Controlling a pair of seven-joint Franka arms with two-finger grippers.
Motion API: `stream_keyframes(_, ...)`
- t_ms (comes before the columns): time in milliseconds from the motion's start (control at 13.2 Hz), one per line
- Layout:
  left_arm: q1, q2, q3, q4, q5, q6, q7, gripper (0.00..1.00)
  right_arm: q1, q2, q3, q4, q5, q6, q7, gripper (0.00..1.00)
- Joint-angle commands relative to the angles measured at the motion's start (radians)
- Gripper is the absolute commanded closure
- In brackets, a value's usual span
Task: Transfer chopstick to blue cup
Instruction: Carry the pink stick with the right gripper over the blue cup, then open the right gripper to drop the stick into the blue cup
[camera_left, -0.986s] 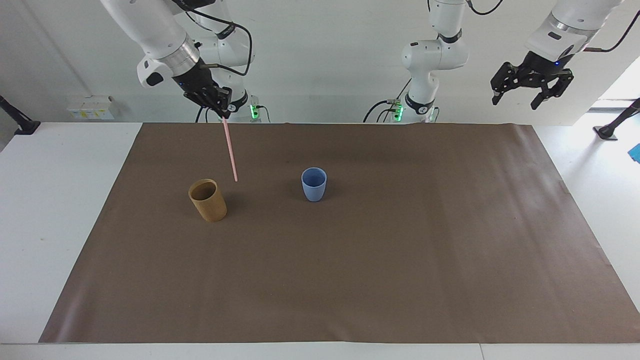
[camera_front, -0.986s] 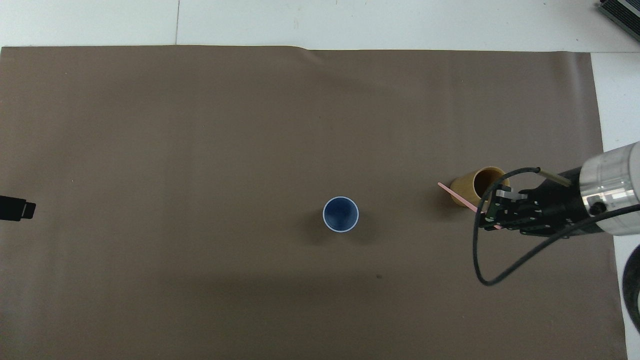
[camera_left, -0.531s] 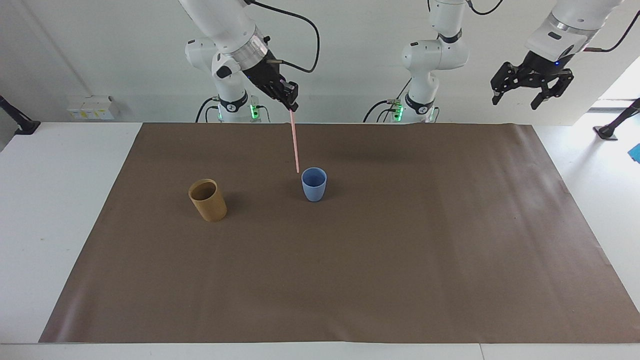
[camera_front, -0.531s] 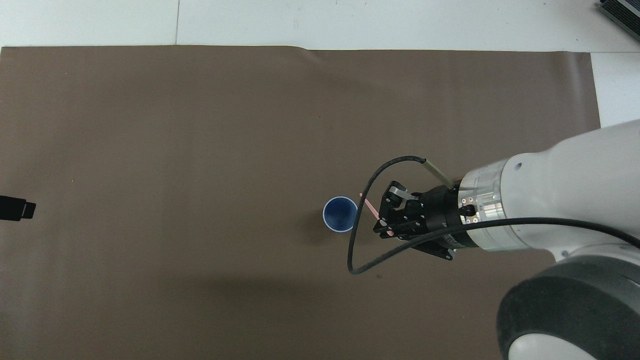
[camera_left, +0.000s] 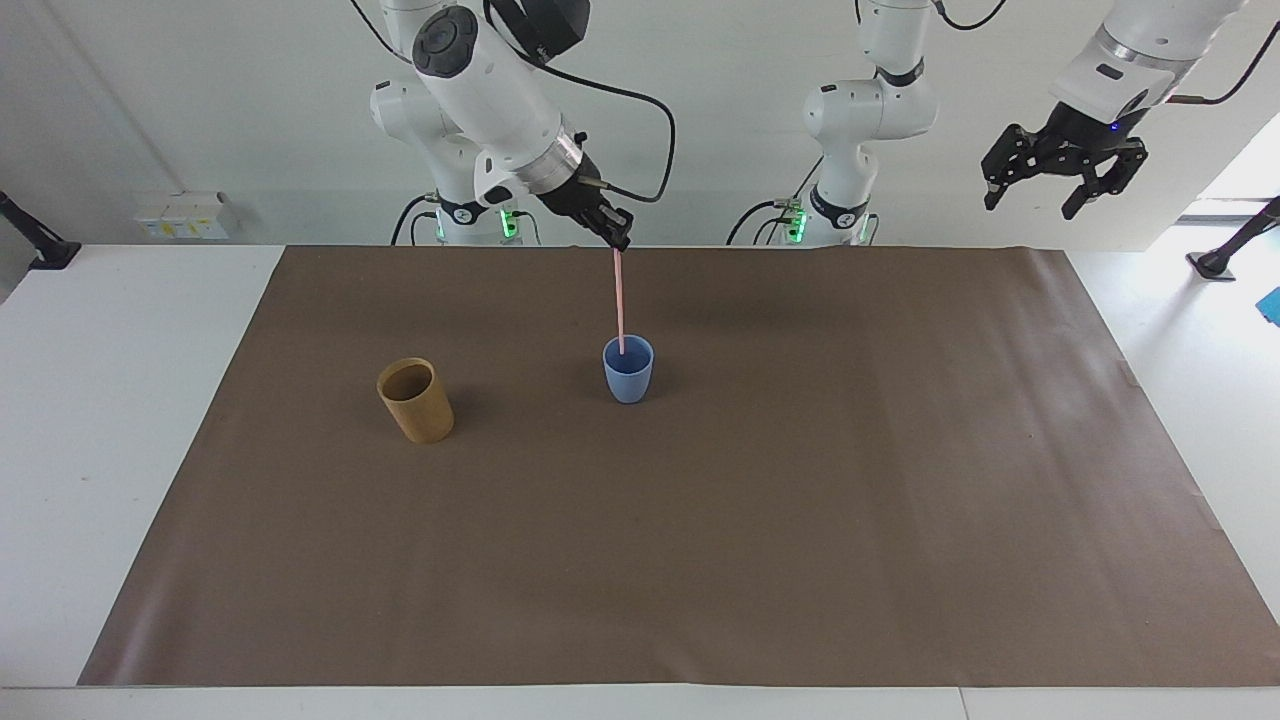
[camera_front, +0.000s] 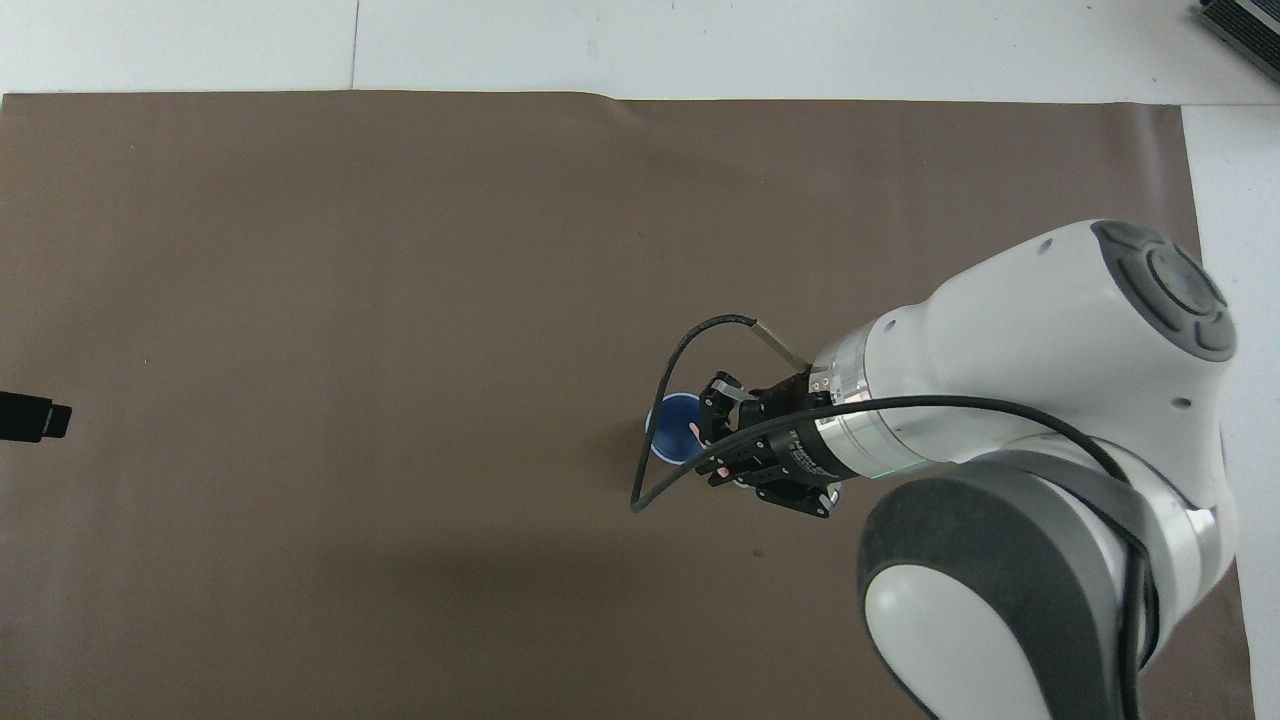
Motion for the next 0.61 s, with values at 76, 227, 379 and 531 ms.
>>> stream_keyframes(76, 0.006, -0.006, -0.003, 0.012, 0.008, -0.02, 0.004, 0.0, 0.002, 0.023, 0.001, -0.068, 0.007, 0.127, 0.007, 1.0)
stream_keyframes(227, 0.006, -0.006, -0.003, 0.012, 0.008, -0.02, 0.004, 0.0, 0.006, 0.046, 0.001, -0.094, 0.006, 0.182, 0.001, 1.0)
stream_keyframes(379, 0.006, -0.006, -0.003, 0.012, 0.008, -0.02, 0.004, 0.0, 0.02, 0.046, 0.001, -0.103, -0.008, 0.209, -0.001, 0.82)
stream_keyframes(531, 0.008, -0.006, -0.003, 0.012, 0.008, -0.02, 0.004, 0.0, 0.02, 0.051, 0.001, -0.097, -0.028, 0.215, -0.009, 0.35)
